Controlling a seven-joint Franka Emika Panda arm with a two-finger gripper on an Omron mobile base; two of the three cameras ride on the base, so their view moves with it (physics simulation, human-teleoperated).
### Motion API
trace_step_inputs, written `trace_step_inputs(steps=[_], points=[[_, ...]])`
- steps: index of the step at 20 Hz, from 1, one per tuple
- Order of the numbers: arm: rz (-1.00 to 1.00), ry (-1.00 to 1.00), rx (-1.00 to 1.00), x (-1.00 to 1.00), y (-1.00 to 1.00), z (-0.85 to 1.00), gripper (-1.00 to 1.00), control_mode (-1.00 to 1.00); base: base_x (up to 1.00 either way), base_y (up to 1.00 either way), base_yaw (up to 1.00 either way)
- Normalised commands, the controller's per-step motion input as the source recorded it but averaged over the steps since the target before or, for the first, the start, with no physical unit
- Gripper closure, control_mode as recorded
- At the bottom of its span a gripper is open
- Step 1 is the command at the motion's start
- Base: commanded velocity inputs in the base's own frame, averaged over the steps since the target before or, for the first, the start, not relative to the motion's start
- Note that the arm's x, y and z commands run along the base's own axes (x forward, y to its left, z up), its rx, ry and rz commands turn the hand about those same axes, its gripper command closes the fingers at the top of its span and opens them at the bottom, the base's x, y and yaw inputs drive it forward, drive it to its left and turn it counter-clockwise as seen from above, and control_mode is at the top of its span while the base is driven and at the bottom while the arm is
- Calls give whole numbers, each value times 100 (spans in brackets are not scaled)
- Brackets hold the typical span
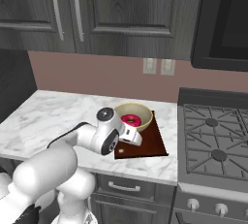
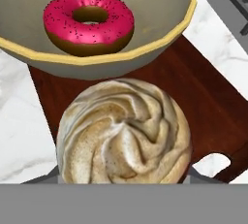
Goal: Place the bowl with donut and the cupcake onto the tray.
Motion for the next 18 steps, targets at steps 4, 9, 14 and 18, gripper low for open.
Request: trace_step_inputs(steps=[4, 9, 14, 18], points=[[3, 0, -1, 10, 0, -34, 100, -100, 0, 0, 0], [3, 0, -1, 3, 0, -24, -100, -100, 0, 0, 0], [0, -1, 0, 0, 0, 0, -100, -100, 0, 0, 0], [0, -1, 1, 0, -3, 21, -100, -100, 0, 0, 0]])
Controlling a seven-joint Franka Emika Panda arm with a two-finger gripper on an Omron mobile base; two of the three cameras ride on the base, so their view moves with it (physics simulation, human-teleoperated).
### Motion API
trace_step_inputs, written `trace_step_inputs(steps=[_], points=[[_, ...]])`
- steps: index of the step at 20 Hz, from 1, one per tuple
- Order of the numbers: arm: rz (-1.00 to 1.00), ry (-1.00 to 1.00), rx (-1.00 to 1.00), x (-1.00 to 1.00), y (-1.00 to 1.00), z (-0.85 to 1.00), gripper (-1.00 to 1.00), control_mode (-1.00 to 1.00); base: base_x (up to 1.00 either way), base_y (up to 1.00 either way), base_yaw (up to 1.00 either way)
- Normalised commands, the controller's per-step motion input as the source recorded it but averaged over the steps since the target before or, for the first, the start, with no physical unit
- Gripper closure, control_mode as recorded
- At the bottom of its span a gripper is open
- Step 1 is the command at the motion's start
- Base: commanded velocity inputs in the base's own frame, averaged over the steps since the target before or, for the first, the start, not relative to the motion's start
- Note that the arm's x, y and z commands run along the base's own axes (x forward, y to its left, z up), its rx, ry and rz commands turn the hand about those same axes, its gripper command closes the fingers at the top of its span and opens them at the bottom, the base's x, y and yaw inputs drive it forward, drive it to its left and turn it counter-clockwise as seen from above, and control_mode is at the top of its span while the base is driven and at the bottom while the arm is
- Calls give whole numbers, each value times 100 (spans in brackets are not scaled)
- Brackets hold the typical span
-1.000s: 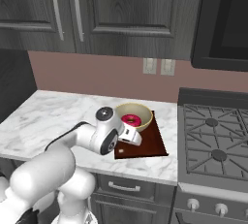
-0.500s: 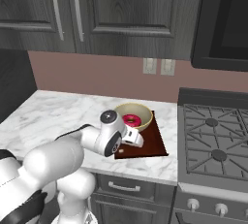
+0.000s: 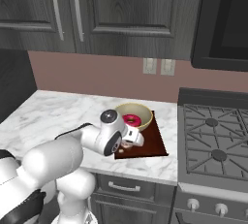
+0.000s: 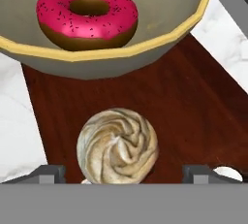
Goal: Place the bowl with donut and the cupcake onto the tray.
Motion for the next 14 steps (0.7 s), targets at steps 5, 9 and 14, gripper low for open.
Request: trace_step_inputs(steps=[5, 9, 14], points=[[0, -3, 0, -9, -2, 30, -100, -100, 0, 0, 0], [0, -2, 2, -47, -13, 49, -100, -100, 0, 0, 0], [0, -22, 10, -86, -36, 25, -100, -100, 0, 0, 0]])
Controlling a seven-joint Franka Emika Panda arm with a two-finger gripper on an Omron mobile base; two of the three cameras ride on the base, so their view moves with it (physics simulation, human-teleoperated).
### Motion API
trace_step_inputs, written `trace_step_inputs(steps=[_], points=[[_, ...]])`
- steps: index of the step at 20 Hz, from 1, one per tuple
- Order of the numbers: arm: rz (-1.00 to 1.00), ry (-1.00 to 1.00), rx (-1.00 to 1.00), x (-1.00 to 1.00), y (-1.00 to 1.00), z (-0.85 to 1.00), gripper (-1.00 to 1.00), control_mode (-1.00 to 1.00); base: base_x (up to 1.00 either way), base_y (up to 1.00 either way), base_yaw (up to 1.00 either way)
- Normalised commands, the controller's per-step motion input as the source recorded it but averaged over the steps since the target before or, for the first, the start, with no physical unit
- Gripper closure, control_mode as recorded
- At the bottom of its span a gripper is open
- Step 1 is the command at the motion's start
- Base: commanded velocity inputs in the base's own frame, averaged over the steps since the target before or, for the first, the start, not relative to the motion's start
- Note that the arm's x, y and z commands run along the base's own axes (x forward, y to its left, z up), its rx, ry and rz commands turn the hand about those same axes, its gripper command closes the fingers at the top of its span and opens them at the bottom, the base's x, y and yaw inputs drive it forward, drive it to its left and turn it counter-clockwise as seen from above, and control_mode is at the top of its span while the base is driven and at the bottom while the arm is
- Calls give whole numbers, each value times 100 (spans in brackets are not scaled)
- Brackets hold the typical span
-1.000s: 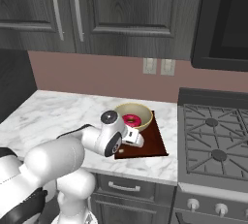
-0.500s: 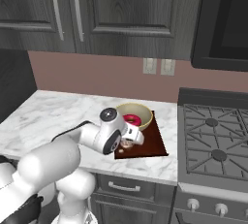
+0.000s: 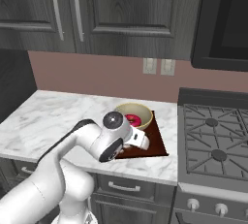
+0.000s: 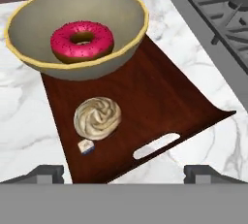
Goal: Place the bowl with donut and the cupcake onto the tray.
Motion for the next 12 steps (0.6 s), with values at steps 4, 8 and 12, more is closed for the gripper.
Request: trace_step_inputs(steps=[4, 8, 12], points=[[0, -47, 15, -41, -37, 14, -100, -100, 0, 0, 0], [0, -31, 5, -34, -15, 7, -100, -100, 0, 0, 0], [0, -1, 3, -1, -4, 0, -100, -100, 0, 0, 0]])
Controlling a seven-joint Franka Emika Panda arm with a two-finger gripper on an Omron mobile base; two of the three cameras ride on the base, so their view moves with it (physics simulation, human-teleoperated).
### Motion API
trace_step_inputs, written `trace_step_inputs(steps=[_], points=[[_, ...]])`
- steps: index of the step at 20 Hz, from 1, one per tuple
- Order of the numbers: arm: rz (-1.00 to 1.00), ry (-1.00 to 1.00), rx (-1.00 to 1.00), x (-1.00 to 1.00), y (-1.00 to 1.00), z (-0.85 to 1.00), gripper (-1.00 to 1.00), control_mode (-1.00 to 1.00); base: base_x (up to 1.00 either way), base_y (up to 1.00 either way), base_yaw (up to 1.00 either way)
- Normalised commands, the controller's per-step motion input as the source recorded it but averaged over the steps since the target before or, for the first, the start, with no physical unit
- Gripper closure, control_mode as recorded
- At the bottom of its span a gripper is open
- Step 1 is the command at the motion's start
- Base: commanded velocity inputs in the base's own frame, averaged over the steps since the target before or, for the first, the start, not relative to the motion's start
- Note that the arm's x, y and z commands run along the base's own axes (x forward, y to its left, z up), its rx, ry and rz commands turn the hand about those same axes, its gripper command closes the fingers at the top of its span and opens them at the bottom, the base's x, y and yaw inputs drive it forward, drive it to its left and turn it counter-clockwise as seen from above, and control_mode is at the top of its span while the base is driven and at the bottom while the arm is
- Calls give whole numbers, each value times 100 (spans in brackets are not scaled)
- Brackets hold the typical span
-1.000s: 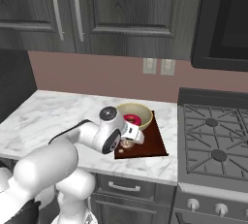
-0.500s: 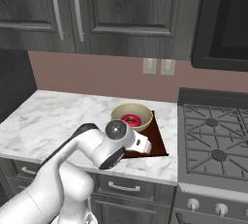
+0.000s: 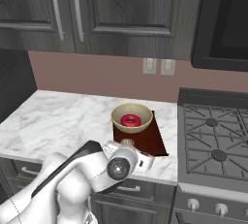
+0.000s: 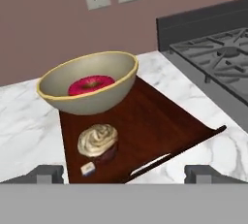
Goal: Place the bowl with donut and the cupcake onto the tray.
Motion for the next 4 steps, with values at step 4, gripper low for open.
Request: trace_step_inputs(steps=[4], points=[[7, -11, 2, -46, 0, 18, -100, -100, 0, 0, 0]])
